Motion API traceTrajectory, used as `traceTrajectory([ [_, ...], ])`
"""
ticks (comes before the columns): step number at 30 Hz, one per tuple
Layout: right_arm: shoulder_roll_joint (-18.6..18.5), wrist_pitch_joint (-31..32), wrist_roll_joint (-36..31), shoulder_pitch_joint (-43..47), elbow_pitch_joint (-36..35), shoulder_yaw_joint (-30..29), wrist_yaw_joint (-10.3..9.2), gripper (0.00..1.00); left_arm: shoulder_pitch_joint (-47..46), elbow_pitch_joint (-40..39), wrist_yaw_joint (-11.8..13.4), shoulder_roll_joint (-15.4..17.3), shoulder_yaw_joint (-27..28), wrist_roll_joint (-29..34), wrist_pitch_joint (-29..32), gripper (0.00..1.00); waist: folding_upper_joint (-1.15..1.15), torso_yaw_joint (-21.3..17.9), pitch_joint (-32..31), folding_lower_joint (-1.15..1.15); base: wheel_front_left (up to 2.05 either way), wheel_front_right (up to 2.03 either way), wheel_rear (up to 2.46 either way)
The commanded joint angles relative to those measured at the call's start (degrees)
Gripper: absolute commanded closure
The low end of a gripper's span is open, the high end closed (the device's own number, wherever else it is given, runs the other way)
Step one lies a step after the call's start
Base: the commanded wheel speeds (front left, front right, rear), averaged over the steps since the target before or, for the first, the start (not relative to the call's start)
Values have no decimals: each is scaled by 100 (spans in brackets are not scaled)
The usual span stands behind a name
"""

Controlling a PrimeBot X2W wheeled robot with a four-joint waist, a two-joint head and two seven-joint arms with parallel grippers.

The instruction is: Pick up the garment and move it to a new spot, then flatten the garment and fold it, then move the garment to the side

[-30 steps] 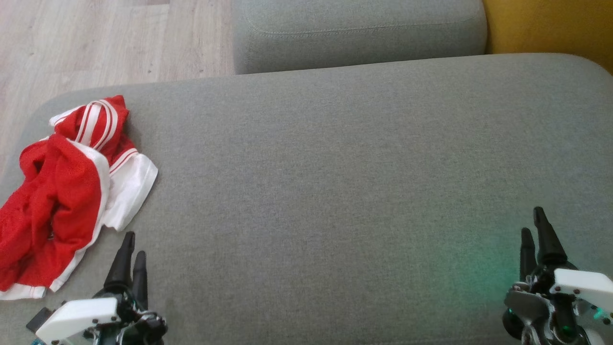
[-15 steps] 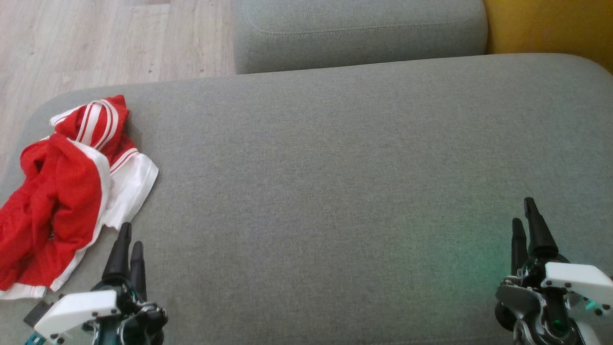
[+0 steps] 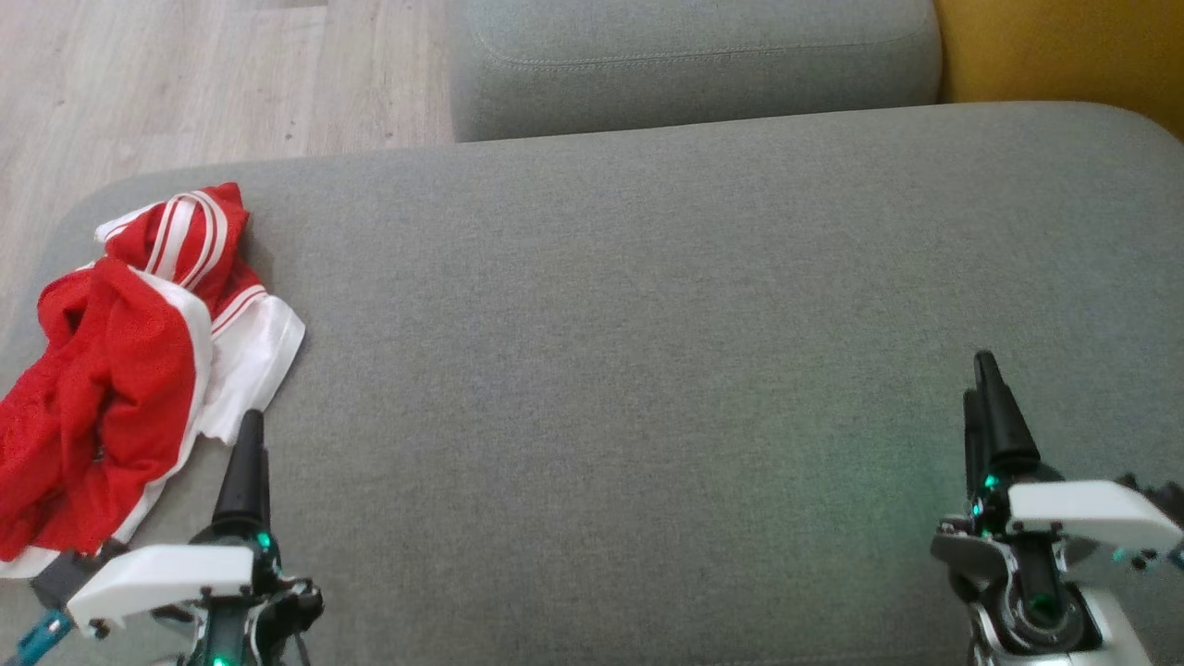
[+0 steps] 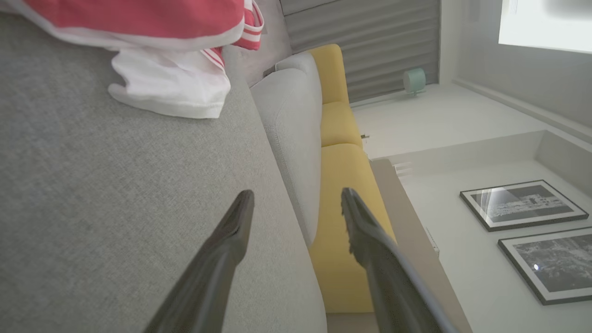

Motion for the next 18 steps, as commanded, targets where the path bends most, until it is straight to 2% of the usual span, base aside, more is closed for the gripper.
traceTrajectory([
  [1, -153, -105, -195, -417, -240, 155, -1, 0, -346, -306, 33, 72, 39, 315, -71, 0, 0, -3, 3, 0, 0, 0, 0],
  [7, -191, -192, -580, -488, -269, 287, -1, 0, -353, -413, 134, 75, -68, 904, -154, 0, 0, -7, 17, 0, 0, 0, 0],
  [18, -313, -378, -1852, -567, -300, 546, -2, 0, -374, -649, 345, 80, -269, 2324, -338, 0, 0, 9, 42, 0, 0, 0, 0],
])
